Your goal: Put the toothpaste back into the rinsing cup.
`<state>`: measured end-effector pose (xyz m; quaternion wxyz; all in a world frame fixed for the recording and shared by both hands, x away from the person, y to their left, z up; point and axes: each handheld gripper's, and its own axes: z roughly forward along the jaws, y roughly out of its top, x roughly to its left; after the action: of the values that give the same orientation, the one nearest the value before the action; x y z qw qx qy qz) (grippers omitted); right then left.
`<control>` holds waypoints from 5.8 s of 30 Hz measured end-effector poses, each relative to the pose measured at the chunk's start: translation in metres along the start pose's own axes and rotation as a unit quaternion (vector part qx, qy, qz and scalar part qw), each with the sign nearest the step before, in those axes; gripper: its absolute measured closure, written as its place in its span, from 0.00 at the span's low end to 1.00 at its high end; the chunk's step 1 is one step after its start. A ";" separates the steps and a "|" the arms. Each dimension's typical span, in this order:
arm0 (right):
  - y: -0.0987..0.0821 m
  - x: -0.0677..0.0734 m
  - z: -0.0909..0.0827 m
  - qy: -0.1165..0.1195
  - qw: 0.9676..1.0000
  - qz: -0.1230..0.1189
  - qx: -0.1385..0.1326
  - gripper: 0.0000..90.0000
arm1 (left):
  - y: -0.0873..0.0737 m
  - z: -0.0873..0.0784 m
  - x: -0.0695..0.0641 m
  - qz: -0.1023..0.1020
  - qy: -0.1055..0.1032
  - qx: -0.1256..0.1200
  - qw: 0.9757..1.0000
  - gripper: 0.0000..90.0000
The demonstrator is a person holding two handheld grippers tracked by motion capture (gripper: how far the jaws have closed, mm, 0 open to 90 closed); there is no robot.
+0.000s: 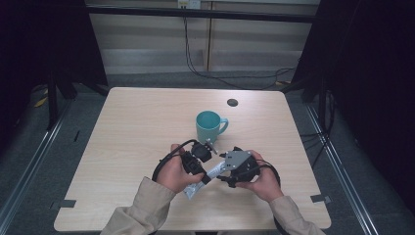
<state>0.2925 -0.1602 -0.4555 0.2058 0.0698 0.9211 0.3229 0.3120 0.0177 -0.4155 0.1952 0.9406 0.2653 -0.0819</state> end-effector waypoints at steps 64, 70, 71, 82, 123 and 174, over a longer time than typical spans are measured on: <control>-0.031 -0.024 -0.024 0.015 0.983 0.177 0.038 0.73 | -0.015 -0.040 0.033 -0.083 -0.019 -0.189 0.978 0.52; -0.032 -0.023 -0.023 0.015 0.983 0.178 0.035 0.73 | -0.017 -0.041 0.037 -0.105 -0.028 -0.200 0.974 0.58; -0.031 -0.023 -0.023 0.018 0.983 0.181 0.034 0.73 | -0.017 -0.041 0.037 -0.105 -0.027 -0.203 0.973 0.58; -0.027 -0.021 -0.022 0.016 0.985 0.173 0.024 0.73 | -0.017 -0.039 0.037 -0.115 -0.017 -0.206 0.972 0.60; -0.018 -0.011 -0.009 0.031 0.979 0.199 -0.034 0.65 | -0.002 -0.063 0.022 -0.138 -0.036 -0.213 0.966 0.80; 0.021 -0.028 -0.032 0.024 0.974 0.213 -0.079 0.83 | 0.012 -0.082 0.011 -0.067 0.014 -0.265 0.962 0.57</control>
<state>0.3040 -0.1689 -0.4105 0.1146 0.2400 0.8613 0.4330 0.3315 0.0473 -0.3397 0.4282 0.8363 0.3423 -0.0085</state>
